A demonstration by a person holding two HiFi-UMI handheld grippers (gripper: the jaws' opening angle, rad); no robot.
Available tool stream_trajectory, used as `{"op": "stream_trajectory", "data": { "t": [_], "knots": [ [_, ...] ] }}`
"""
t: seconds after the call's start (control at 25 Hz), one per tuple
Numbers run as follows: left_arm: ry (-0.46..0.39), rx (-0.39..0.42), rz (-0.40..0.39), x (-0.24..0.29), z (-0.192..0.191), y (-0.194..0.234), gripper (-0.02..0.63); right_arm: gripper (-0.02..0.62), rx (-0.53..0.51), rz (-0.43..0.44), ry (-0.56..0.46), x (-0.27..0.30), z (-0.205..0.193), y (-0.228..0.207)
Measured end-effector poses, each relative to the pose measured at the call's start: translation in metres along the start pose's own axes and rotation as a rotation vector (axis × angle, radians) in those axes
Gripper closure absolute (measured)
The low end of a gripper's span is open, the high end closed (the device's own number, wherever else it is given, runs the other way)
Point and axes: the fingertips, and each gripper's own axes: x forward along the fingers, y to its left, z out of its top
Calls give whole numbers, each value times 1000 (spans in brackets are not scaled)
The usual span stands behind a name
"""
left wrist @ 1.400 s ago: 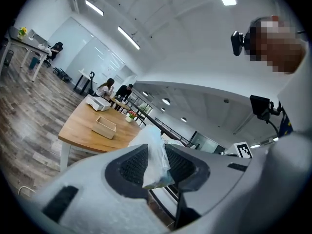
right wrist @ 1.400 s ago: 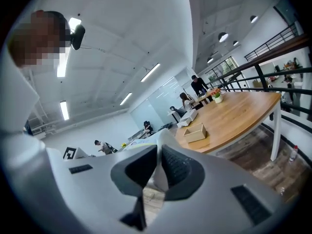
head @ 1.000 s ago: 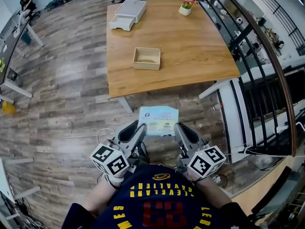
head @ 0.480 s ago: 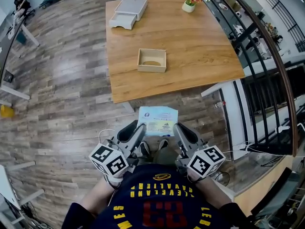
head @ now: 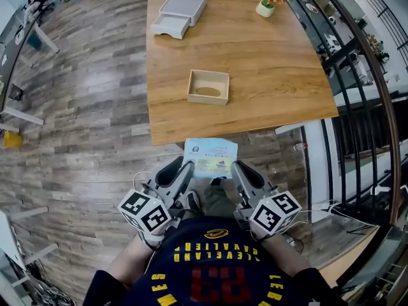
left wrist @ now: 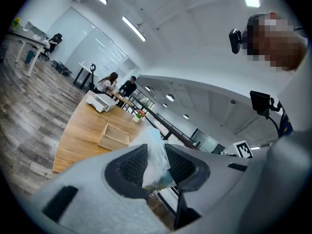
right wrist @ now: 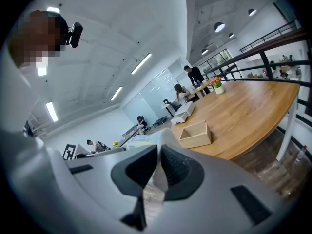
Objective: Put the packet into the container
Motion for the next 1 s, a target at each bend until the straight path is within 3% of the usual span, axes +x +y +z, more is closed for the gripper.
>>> {"op": "stream_trajectory", "data": {
  "t": [0.48,1.0],
  "knots": [
    [-19,27,61,85,33,10,494,563,1,61,46,41,59,-62],
    [-17,50,65,115,50,13,486,565,-6,122,50,64,95,-84]
  ]
}}
